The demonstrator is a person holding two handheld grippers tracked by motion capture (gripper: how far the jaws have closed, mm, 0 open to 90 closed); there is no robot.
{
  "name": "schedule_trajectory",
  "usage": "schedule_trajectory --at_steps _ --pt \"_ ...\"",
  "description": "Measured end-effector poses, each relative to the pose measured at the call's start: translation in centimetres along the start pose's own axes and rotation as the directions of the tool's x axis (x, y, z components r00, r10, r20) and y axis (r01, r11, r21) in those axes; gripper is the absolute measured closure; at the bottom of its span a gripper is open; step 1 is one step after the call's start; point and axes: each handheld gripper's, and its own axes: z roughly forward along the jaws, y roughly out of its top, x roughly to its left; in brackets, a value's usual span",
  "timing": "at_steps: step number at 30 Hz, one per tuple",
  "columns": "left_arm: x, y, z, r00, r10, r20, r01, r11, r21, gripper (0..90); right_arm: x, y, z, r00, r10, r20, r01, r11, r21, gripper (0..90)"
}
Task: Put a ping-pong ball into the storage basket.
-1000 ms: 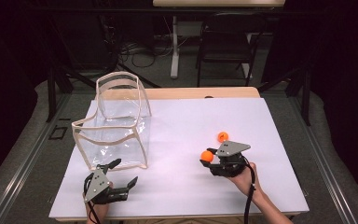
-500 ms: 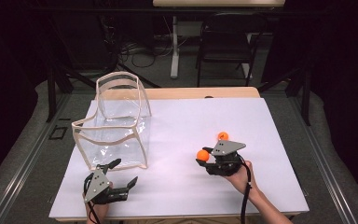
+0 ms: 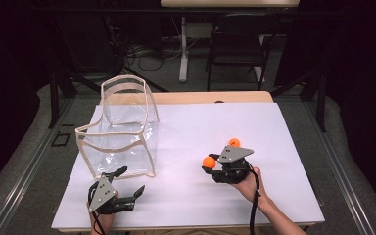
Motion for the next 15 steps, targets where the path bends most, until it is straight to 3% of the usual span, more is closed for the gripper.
schedule_trajectory --at_steps 15 --pt "0.01 -0.02 -0.02 1.0 0.001 0.001 -0.001 1.0 0.002 15.5 0.35 0.96 0.84 0.9997 -0.015 -0.019 0.015 1.0 -0.011 50.7"
